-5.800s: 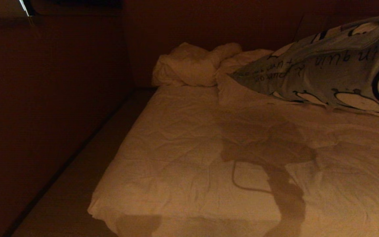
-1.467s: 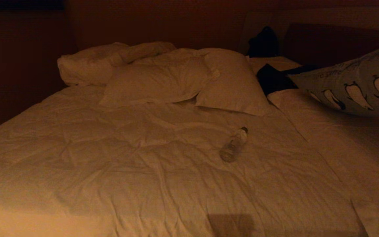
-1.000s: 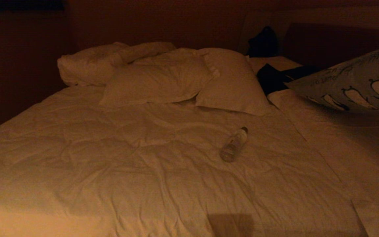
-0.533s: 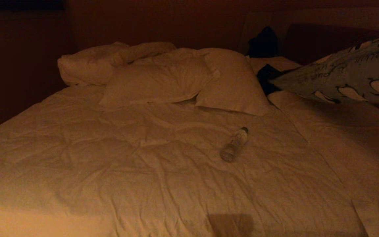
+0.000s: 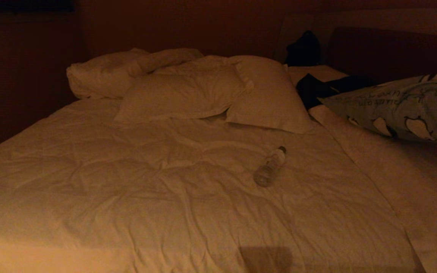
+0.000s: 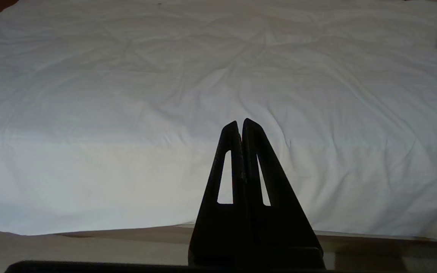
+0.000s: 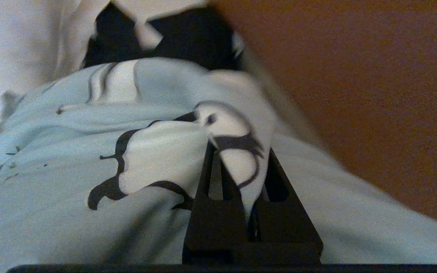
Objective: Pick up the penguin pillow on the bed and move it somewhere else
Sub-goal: Place the pillow at the bedside
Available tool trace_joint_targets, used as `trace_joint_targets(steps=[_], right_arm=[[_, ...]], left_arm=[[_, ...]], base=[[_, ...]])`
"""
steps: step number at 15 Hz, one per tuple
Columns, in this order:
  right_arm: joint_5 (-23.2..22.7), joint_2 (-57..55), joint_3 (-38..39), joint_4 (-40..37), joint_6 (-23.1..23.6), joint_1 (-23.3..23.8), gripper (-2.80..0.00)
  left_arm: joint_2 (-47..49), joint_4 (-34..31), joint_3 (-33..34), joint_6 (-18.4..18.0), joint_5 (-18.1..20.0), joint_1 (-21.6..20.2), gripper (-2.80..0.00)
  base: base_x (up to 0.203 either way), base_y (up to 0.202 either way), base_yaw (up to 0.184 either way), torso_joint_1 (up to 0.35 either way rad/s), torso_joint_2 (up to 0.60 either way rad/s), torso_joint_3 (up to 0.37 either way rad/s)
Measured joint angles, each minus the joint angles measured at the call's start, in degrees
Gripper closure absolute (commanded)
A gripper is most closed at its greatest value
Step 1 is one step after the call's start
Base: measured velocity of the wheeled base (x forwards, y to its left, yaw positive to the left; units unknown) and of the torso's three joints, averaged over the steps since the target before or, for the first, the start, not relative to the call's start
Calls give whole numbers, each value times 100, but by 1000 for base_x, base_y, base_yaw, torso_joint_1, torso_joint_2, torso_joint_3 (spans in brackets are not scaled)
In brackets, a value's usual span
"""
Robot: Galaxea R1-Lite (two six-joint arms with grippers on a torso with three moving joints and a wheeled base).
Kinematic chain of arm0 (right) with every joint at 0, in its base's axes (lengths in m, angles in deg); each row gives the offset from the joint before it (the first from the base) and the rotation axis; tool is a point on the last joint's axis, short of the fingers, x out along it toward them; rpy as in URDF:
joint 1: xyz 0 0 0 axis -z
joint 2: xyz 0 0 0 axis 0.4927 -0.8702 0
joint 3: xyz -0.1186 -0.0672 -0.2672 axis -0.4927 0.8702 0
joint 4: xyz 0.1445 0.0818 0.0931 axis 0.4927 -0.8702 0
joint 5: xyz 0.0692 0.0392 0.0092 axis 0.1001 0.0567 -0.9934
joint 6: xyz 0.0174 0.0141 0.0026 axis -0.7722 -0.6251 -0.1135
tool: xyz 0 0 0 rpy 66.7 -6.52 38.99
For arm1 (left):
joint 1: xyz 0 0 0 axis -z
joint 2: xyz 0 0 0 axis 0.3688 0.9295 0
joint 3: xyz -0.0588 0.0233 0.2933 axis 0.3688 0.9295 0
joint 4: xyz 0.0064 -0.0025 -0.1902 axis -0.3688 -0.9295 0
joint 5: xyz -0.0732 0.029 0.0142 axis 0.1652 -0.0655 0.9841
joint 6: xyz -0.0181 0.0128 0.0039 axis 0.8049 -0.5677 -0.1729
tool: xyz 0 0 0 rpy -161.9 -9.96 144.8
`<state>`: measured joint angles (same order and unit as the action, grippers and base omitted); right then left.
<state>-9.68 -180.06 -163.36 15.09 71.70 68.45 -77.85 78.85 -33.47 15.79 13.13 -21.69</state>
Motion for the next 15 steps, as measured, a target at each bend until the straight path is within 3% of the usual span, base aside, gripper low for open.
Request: trace_joint_targets(steps=[7,15], right_arm=[[25,475,-272,485,-497,79,0],[-32,421,-286,729,-547,65,0]], left_arm=[[0,-2,0,2,0,0,0],[0,-1,0,-5,-2,2,0]], base=[[0,0,0,0,0,0],[0,0,0,0,0,0]])
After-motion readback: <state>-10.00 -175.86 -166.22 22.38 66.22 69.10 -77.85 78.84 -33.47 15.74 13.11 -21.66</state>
